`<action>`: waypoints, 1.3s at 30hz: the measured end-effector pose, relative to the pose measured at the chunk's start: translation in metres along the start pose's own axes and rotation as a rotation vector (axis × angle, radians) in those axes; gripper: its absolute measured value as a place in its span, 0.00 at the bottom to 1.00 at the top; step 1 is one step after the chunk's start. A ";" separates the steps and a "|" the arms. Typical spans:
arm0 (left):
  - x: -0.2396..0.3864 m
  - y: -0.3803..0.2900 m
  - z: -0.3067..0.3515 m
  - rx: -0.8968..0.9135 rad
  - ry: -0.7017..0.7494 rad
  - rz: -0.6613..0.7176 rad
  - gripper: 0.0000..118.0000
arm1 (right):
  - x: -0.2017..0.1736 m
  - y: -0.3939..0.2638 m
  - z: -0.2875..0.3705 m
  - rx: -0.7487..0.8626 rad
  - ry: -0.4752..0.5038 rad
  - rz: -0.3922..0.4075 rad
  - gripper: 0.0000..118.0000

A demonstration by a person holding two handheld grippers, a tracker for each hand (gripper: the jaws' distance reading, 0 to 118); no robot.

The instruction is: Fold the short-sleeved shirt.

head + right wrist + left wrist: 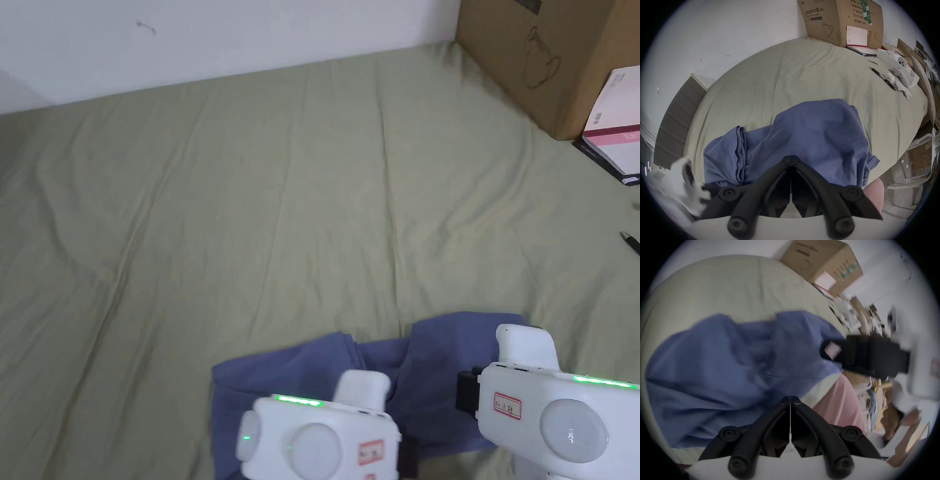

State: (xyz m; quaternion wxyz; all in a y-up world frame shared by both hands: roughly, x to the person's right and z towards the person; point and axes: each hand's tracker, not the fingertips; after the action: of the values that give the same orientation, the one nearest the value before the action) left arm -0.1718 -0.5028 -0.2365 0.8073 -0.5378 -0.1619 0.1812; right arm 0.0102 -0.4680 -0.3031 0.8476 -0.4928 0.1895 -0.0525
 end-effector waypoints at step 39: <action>-0.220 -0.082 0.104 0.374 -0.209 0.685 0.06 | -0.085 0.004 0.001 -0.043 0.018 0.219 0.00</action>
State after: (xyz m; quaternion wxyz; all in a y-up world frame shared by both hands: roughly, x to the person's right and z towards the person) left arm -0.4037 -0.5507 -0.1364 0.7633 -0.3832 -0.0189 0.5197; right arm -0.0684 -0.4421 -0.2833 0.8356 -0.4869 0.2510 0.0404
